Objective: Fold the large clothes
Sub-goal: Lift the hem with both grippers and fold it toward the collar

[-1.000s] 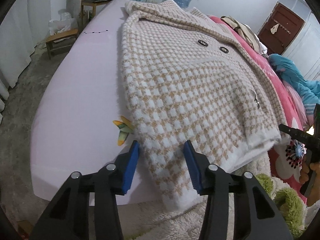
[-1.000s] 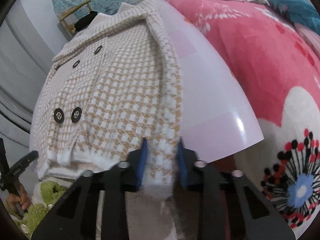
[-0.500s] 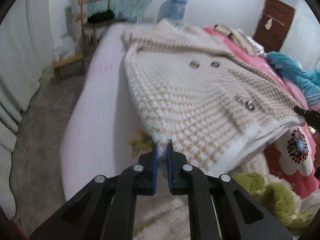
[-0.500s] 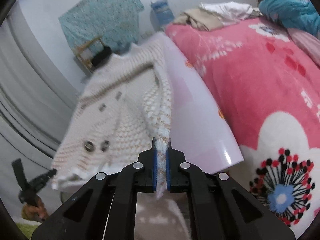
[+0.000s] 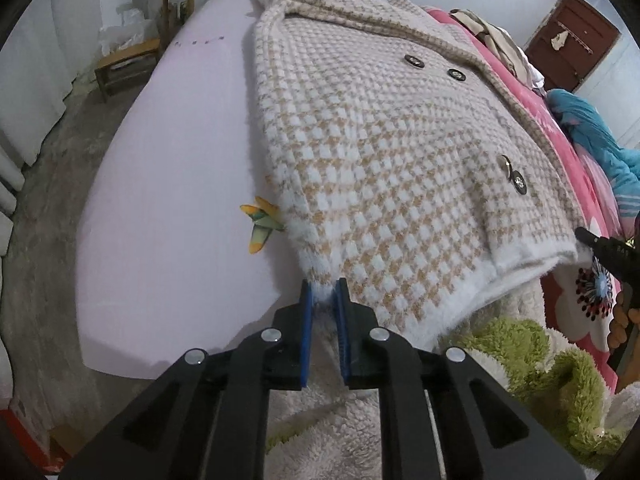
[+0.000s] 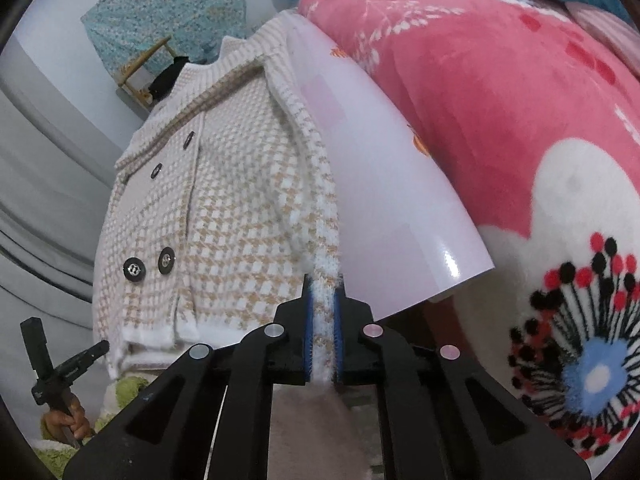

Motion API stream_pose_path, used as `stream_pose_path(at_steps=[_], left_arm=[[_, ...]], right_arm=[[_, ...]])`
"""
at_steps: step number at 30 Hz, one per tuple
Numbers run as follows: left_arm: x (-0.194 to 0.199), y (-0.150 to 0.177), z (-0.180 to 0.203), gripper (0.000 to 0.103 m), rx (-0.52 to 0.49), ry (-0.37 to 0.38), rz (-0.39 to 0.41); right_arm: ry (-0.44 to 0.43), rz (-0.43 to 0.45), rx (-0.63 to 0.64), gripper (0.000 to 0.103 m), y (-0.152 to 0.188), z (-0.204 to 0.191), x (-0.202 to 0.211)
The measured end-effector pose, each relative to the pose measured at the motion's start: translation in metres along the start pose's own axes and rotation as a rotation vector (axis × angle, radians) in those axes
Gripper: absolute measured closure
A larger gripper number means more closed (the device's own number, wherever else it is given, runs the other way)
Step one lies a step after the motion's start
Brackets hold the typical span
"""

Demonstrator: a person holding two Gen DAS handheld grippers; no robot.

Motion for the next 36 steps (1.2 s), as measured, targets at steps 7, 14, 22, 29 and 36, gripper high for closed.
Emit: stream_pose_path(at_steps=[7, 14, 22, 29, 36], left_arm=[[0.033, -0.015, -0.001, 0.095, -0.001, 0.073, 0.126], [0.051, -0.050, -0.002, 0.095, 0.007, 0.134, 0.221], [0.050, -0.078, -0.010, 0.095, 0.011, 0.146, 0.274], [0.043, -0.105, -0.018, 0.095, 0.026, 0.165, 0.295], [0.026, -0.130, -0.035, 0.095, 0.063, 0.170, 0.289]], right_arm=[[-0.065, 0.070, -0.019, 0.098, -0.011, -0.013, 0.026], [-0.144, 0.135, -0.049, 0.097, -0.024, -0.025, 0.038], [-0.205, 0.180, -0.046, 0.097, -0.057, -0.046, 0.038], [-0.192, 0.207, 0.015, 0.097, -0.083, -0.076, 0.021], [-0.185, 0.218, 0.027, 0.097, -0.108, -0.085, 0.001]])
Point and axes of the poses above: each gripper's, at about its wrist camera, not at the fingertips, and x roughly against the way its jaws point, z to its right, y to its underside, the point moved 1 cm from there along -x, roughly the way its jaws point, and after that the axes turned 8 degrees about -x, right-handed, at the moved point
